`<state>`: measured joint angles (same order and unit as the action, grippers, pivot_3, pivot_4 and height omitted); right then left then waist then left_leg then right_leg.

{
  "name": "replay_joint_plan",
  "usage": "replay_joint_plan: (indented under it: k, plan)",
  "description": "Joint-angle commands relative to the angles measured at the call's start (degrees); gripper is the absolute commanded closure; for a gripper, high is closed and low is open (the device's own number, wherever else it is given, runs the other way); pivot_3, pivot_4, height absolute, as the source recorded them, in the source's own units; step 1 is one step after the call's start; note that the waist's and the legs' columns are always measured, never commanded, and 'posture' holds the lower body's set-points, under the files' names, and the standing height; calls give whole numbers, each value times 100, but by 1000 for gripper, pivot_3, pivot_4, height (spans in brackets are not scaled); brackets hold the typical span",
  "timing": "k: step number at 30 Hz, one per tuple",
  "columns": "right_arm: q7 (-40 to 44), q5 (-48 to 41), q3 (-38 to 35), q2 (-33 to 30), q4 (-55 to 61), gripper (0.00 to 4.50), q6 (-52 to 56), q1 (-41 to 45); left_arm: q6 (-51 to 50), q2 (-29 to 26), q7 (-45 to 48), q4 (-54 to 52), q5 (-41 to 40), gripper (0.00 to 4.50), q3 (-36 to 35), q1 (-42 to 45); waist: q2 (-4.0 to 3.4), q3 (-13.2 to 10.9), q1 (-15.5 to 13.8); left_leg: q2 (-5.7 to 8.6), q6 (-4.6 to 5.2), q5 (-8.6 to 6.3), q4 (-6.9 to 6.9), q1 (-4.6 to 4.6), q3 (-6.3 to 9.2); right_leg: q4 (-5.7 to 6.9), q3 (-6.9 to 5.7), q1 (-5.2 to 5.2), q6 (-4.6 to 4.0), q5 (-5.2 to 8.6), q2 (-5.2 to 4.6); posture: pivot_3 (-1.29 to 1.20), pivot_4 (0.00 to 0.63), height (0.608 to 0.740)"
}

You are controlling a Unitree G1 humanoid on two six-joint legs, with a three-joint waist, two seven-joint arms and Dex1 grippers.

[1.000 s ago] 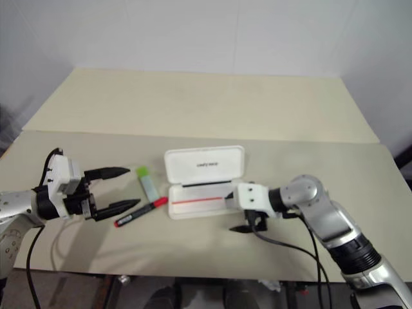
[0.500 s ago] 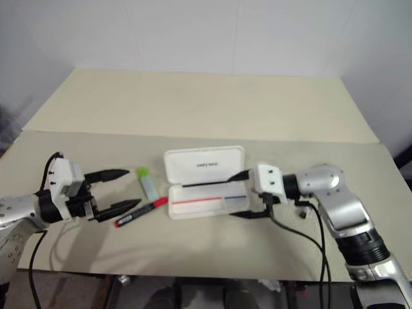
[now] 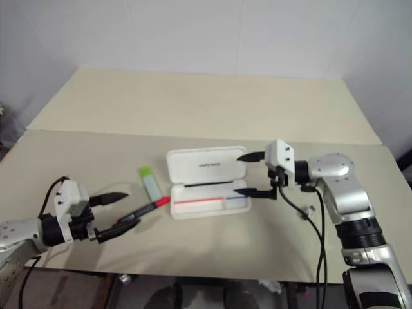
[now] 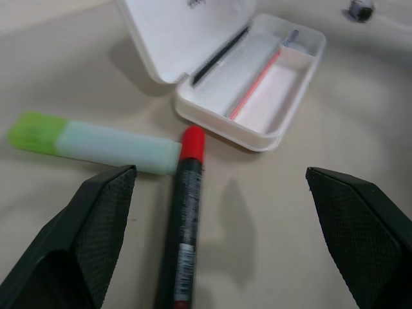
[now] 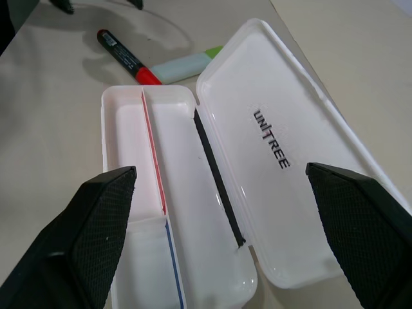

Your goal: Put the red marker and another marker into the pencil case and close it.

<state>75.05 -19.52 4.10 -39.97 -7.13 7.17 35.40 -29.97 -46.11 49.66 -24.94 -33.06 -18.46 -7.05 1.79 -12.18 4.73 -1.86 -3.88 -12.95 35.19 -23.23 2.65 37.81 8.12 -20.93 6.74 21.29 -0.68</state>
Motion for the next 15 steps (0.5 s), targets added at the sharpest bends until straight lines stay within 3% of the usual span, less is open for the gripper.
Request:
replay_joint_plan:
  k: [1,14,15]
  plan:
    - [34,-41,-145,-35,42,20,-156,46,102,-73,87,200,187,0,136,14,-1,-1,1,0,0,0,-2,0,0,0,0,-2,0,0,1,0,150,740]
    - [-207,-13,-162,-63,222,20,-112,-56,84,-355,594,1079,633,0,836,404,-2,-1,4,-2,0,0,-4,-1,0,2,0,-5,0,0,0,0,150,740]
    - [-219,-16,-167,-66,229,3,-111,-55,4,-364,608,1101,626,190,862,420,-2,-1,4,-2,0,0,-4,-2,0,2,0,-5,0,0,0,0,150,740]
